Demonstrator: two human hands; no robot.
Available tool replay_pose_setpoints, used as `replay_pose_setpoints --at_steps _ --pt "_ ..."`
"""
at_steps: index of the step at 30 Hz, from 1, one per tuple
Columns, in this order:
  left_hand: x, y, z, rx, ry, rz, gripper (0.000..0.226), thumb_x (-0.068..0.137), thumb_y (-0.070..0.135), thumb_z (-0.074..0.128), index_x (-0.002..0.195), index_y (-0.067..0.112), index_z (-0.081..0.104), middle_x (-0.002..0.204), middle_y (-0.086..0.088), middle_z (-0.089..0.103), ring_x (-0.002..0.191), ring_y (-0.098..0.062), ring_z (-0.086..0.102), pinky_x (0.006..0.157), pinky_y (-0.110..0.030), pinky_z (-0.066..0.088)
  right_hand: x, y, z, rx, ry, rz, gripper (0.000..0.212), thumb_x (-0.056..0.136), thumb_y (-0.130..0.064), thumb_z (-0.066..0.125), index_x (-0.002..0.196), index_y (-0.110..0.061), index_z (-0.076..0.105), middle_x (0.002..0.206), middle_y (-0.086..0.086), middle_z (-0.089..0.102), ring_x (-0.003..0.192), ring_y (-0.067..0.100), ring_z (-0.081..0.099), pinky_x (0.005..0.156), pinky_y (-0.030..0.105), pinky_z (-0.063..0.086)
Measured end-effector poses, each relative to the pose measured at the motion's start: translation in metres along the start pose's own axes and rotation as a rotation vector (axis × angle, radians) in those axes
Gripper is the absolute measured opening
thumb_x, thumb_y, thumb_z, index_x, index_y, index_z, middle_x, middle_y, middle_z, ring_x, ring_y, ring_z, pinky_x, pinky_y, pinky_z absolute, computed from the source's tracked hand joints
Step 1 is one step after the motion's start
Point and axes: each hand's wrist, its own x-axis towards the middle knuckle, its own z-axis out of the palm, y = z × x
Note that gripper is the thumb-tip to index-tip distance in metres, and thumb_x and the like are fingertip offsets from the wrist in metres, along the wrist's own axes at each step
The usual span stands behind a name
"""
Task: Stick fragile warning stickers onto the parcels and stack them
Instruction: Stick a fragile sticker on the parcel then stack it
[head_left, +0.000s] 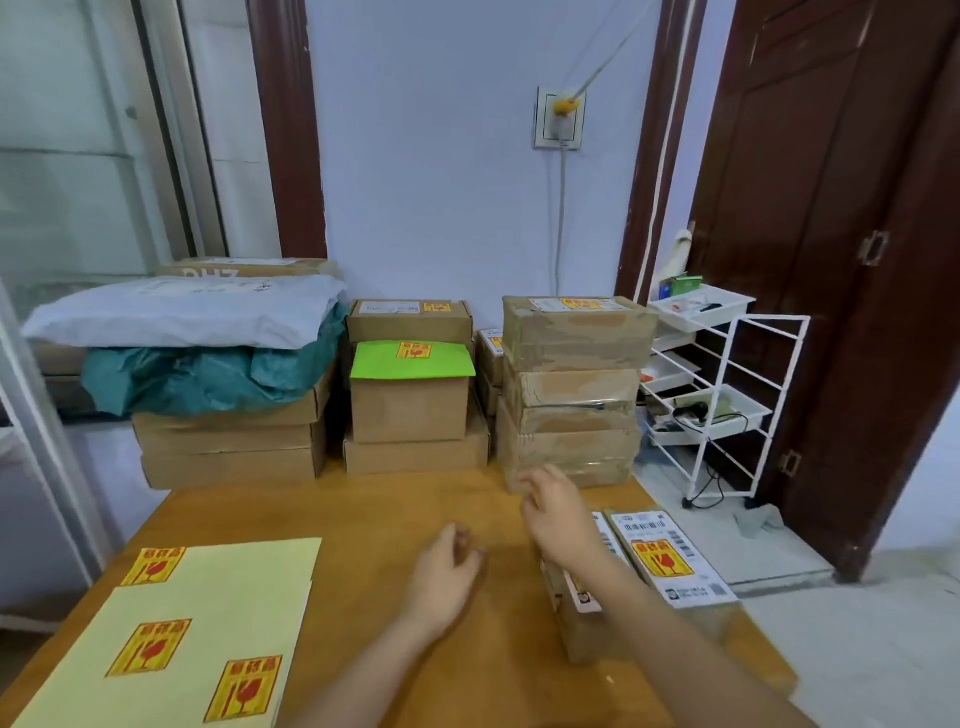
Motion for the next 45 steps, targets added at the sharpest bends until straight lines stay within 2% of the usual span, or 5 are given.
replay_pose_setpoints --at_steps 16,22,35,39,45 --pt "-0.032 0.052 0.049 -0.184 -0.100 -0.073 0.015 0.096 0.034 0.050 0.105 0.021 0.047 0.102 0.005 0.058 0.097 -0.014 0.055 0.080 -0.024 0.039 -0.065 0.102 -0.097 -0.024 0.076 0.558 0.052 0.090 -0.030 0.059 0.135 -0.006 0.047 0.137 0.012 0.047 0.116 0.025 0.052 0.082 0.030 0.040" --pt "-0.038 0.060 0.050 -0.158 -0.165 -0.156 0.039 0.098 0.042 0.043 0.118 0.011 0.054 0.120 0.004 0.058 0.102 -0.012 0.053 0.090 -0.024 0.041 -0.069 0.103 -0.091 0.070 0.007 0.687 0.032 0.095 -0.038 0.047 0.100 -0.008 0.058 0.081 0.001 0.060 0.070 0.010 0.056 0.054 0.025 0.039" --pt "-0.044 0.057 0.031 -0.505 -0.194 -0.258 0.028 0.094 0.046 0.049 0.112 0.024 0.051 0.108 0.005 0.068 0.100 -0.010 0.062 0.080 -0.024 0.047 -0.070 0.085 -0.071 0.419 0.068 0.668 0.019 0.096 -0.030 0.051 0.106 -0.017 0.059 0.091 0.003 0.070 0.082 0.020 0.067 0.075 0.034 0.054" --pt "-0.041 0.057 0.017 -0.659 -0.180 -0.310 0.026 0.091 0.047 0.054 0.109 0.029 0.046 0.103 0.001 0.070 0.098 -0.018 0.064 0.084 -0.041 0.054 -0.069 0.068 -0.069 0.626 0.082 0.615 0.019 0.096 -0.019 0.053 0.112 -0.012 0.061 0.091 0.006 0.072 0.082 0.022 0.069 0.069 0.032 0.054" --pt "-0.036 0.058 -0.008 -0.756 -0.048 -0.337 0.036 0.091 0.040 0.059 0.111 0.021 0.036 0.092 -0.008 0.073 0.085 -0.023 0.066 0.071 -0.034 0.049 -0.065 0.033 -0.068 0.773 0.026 0.504 0.026 0.094 -0.016 0.056 0.120 -0.017 0.056 0.101 0.001 0.069 0.084 0.013 0.069 0.059 0.019 0.050"
